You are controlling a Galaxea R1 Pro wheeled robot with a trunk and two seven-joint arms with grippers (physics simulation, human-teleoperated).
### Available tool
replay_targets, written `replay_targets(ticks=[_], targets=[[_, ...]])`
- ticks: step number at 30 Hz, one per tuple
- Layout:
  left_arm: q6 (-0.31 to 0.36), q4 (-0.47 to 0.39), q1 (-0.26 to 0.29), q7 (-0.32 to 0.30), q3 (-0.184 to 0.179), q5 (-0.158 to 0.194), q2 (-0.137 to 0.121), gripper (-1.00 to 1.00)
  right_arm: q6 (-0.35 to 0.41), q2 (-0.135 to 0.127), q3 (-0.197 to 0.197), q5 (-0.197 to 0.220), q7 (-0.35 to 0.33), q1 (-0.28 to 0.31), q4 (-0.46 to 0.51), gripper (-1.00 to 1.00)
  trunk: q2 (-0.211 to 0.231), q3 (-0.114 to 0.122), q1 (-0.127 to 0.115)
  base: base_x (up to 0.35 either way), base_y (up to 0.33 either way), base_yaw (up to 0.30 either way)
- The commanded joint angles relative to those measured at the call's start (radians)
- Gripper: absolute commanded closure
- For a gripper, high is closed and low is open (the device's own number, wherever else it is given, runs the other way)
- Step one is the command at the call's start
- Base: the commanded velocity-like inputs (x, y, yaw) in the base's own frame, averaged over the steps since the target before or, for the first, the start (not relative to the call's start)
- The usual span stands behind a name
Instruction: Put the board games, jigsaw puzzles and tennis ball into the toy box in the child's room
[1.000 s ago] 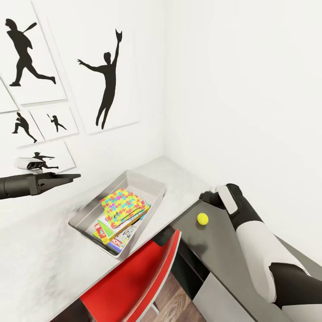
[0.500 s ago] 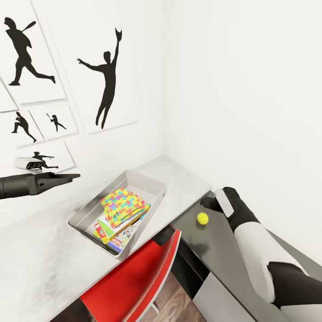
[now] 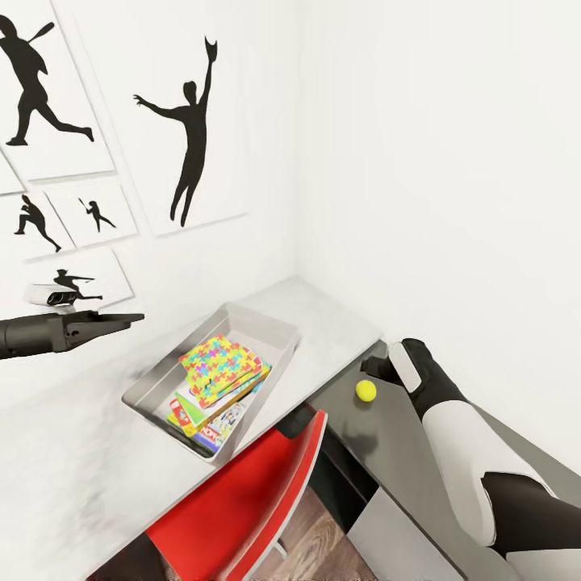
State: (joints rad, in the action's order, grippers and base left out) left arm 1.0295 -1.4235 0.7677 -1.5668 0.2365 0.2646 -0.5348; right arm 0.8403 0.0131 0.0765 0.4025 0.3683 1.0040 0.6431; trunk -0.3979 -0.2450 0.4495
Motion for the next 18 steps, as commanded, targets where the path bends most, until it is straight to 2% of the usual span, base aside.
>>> replay_targets(ticks=[1,18], targets=[[0.011,0.000,0.001,-0.004,0.000,0.000,0.000,-1.00,0.002,0.001,0.003,0.011,0.010,0.001,0.001,-1.00,-0.002,-0.004,0.001,0.000,0.000,0.000],[0.011,0.000,0.001,-0.004,0.000,0.000,-0.001,-1.00,0.001,0.002,0.005,0.012,0.009,0.002,-0.002,-1.00,-0.002,-0.028,0.001,0.000,0.000,0.005]])
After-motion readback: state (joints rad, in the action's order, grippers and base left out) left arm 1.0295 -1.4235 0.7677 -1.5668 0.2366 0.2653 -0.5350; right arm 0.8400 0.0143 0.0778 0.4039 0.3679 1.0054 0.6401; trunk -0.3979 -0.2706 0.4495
